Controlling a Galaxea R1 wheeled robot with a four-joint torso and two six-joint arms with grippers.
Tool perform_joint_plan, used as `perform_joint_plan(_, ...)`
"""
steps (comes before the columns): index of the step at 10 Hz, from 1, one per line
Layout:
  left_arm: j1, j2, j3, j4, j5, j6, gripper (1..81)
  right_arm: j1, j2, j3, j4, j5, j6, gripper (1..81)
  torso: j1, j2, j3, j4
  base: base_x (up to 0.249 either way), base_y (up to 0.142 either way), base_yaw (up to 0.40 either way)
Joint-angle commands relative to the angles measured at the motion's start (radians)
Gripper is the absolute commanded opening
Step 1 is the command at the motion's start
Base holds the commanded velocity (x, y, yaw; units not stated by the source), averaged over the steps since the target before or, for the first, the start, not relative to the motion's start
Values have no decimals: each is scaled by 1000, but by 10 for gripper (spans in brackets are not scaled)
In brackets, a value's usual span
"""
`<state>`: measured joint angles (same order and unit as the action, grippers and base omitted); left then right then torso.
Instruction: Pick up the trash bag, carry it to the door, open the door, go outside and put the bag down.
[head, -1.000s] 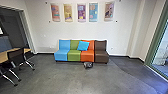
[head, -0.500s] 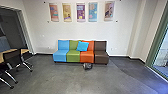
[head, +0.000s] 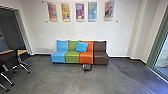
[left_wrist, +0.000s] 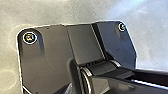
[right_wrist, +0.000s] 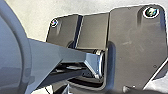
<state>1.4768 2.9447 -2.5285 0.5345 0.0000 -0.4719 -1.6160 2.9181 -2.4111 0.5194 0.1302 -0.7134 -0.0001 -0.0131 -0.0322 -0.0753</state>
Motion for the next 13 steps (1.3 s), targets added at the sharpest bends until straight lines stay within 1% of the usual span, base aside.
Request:
perform_joint_plan(1,-54,-4,5,2,40,3,811,36,2,12,-10,-73,-4,811,0,0,0,0,152,0,0)
perform_joint_plan(3,-56,-7,4,-2,38,4,811,37,3,12,-12,-73,-4,811,0,0,0,0,152,0,0)
perform_joint_plan(13,-56,-4,2,5,40,3,811,38,2,3,-10,-73,-4,811,0,0,0,0,152,0,0)
